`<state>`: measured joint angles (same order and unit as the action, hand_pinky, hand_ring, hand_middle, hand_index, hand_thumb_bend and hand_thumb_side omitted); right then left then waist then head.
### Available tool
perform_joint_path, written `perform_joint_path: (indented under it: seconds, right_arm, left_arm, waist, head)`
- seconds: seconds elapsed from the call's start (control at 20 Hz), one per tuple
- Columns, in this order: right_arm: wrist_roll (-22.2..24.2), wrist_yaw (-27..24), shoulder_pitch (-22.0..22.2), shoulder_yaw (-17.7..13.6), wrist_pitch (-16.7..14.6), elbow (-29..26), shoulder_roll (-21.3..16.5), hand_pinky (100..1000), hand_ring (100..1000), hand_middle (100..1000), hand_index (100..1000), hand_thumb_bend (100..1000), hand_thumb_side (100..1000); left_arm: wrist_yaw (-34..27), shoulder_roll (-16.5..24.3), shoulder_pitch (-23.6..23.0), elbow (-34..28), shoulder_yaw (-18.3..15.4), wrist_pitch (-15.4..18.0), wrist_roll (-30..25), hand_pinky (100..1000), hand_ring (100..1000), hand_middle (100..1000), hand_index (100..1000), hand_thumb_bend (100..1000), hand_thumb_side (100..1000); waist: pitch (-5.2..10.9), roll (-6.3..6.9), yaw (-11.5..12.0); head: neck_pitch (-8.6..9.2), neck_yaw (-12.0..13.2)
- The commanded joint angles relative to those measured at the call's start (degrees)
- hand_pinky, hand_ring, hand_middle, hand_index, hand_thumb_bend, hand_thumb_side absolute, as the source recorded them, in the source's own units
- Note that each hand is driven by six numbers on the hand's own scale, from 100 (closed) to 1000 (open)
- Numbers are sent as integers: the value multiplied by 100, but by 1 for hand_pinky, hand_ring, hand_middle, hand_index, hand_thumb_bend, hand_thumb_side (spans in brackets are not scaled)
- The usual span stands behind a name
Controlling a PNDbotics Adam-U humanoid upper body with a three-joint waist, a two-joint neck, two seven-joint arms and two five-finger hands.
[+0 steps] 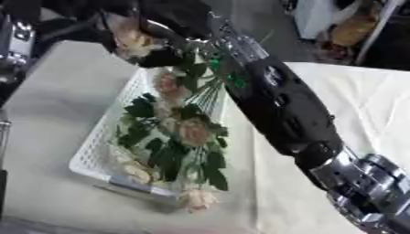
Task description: Pick up objects on the table and place them in the box.
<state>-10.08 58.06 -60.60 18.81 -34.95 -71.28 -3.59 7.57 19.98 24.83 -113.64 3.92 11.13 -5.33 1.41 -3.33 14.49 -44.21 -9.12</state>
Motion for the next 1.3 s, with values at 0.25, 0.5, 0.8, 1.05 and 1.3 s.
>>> perform_joint_path:
  seconds: [0.25,0.5,0.8,1.05,1.3]
  right_arm:
    - [3767,-1188,108,250,-1238,1867,200,954,974,971,1000,100,796]
    - [6076,-2567,72,169,-350,1889,120,1000,1000,1000,1000,100,859]
    - [6203,-2010,105,291,-195,1766,19,1000,1000,1000,1000,178,900]
    - [6204,-2383,218,234,-309,2337,151,1000,1000,1000,1000,100,1000]
    - [6204,-3783,159,552,-18,2581,141,975,1000,1000,1000,100,1000]
  left_arm:
    - [-61,33,125,-95,25,8,-115,574,686,642,780,100,755]
    - [-69,32,141,-95,29,11,-157,574,687,641,780,100,752]
    - [-55,41,142,-95,28,2,-187,574,686,638,779,100,754]
    - [-51,42,147,-95,37,0,-217,574,687,636,779,100,753]
    - [-52,47,140,-95,46,-11,-241,575,686,634,778,100,752]
  waist:
    - [51,24,22]
    - [42,19,24]
    - [40,16,10]
    - [35,22,8]
    - [50,12,13]
  head:
    - [9,-41]
    - [9,-6]
    - [9,18]
    - [9,23]
    - [9,23]
